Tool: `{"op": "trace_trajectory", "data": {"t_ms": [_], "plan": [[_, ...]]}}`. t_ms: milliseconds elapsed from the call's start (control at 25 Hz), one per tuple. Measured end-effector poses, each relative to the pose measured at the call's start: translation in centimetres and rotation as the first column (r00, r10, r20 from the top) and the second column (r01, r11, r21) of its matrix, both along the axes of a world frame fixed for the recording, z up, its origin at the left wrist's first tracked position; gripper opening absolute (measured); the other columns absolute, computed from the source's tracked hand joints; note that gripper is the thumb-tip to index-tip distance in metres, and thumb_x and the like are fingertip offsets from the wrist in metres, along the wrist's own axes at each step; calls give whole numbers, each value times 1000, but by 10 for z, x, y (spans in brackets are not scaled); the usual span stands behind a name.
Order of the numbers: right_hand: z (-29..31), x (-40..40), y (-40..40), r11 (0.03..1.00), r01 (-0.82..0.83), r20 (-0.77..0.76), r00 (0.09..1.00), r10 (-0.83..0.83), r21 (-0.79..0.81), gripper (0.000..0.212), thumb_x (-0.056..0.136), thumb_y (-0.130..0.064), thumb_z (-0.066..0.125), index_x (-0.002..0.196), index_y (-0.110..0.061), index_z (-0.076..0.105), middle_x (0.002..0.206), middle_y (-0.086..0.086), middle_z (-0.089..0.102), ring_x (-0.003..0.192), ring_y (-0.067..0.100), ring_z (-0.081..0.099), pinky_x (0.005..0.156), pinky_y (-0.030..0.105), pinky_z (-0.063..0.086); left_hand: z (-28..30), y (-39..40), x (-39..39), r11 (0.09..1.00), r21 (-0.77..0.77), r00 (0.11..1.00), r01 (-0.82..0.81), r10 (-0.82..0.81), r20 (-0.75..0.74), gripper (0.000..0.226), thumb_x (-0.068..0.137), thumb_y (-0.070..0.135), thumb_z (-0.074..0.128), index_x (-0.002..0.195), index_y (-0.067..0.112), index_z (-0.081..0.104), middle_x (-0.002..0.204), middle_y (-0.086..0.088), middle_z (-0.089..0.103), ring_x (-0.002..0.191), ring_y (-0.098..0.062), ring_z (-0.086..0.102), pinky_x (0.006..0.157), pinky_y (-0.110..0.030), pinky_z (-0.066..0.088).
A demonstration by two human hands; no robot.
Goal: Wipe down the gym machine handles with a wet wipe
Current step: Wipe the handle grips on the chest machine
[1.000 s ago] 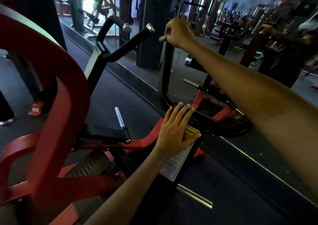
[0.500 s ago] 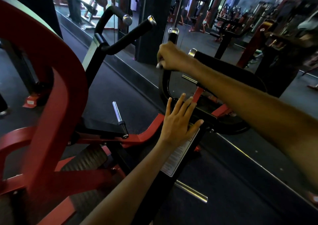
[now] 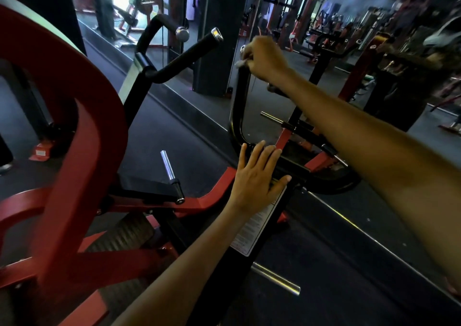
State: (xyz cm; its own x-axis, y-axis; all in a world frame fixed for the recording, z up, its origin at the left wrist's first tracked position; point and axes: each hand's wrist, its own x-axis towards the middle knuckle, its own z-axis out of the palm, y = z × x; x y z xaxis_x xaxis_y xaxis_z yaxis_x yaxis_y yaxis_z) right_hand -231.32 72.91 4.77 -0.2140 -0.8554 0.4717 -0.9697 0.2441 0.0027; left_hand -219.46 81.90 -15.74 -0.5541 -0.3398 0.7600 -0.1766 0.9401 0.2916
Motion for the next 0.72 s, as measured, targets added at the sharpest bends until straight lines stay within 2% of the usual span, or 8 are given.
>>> {"op": "trace_trajectory", "data": {"t_ms": [120, 240, 320, 440, 520, 600, 640, 720], "plan": [[-5, -4, -3, 999, -15, 24, 1000, 14, 49, 17, 88, -13, 62, 92, 2, 68, 102, 14, 60, 81, 9, 48, 63, 8, 33, 0, -1, 0, 1000, -2, 1000, 5, -5, 5, 57, 92, 52, 38, 129, 11, 52, 130, -4, 53, 132, -23, 35, 116, -49, 11], [-27, 11, 11, 982, -129, 6, 992, 129, 138, 18, 86, -14, 64, 88, 3, 68, 91, 10, 56, 72, 6, 47, 66, 11, 35, 1, 0, 0, 1000, 13, 1000, 9, -9, -7, 58, 92, 52, 37, 129, 10, 53, 130, -4, 53, 133, -23, 36, 116, -47, 7], [-47, 23, 25, 942, -205, -7, 977, 214, 264, 14, 84, -12, 66, 88, 0, 70, 85, 3, 52, 65, -1, 42, 63, 11, 37, -1, 1, -1, 1000, 22, 1000, 12, -11, -16, 59, 92, 51, 37, 129, 9, 53, 131, -5, 53, 133, -24, 36, 116, -47, 6], [-51, 34, 34, 828, -248, 39, 964, 264, 502, 16, 84, -9, 65, 98, -3, 70, 91, 0, 58, 70, -3, 48, 65, 8, 37, -3, 1, -2, 1000, 24, 1000, 12, -11, -26, 59, 92, 51, 37, 129, 9, 53, 131, -6, 53, 133, -24, 36, 116, -48, 7], [-24, 30, 24, 885, -229, 41, 972, 233, 405, 20, 84, -14, 66, 100, -2, 68, 92, 3, 62, 72, -2, 52, 65, 7, 35, -2, 1, -1, 999, 26, 1000, 22, -21, -23, 58, 91, 51, 38, 129, 10, 52, 131, -5, 53, 133, -24, 35, 117, -47, 6], [8, 13, 8, 974, -147, 48, 989, 141, 170, 27, 84, -22, 68, 97, 1, 69, 90, 8, 66, 68, 3, 55, 64, 8, 37, 0, 1, 0, 999, 34, 1000, 29, -29, -9, 57, 92, 51, 37, 129, 10, 52, 131, -4, 52, 134, -23, 35, 117, -46, 4], [20, 4, 0, 993, -87, 55, 995, 83, 74, 29, 83, -22, 68, 96, 3, 69, 92, 10, 68, 73, 9, 61, 67, 11, 39, 0, 1, 1, 999, 36, 1000, 30, -30, 1, 57, 92, 52, 37, 129, 11, 52, 132, -4, 52, 134, -23, 34, 117, -45, 4], [27, -10, -13, 1000, 17, 46, 999, -18, 19, 28, 84, -20, 68, 96, 5, 69, 98, 17, 69, 88, 22, 65, 74, 18, 43, 1, 1, 3, 999, 35, 999, 31, -32, 26, 58, 92, 53, 35, 130, 12, 51, 133, -3, 51, 135, -22, 33, 117, -45, 3]]}}
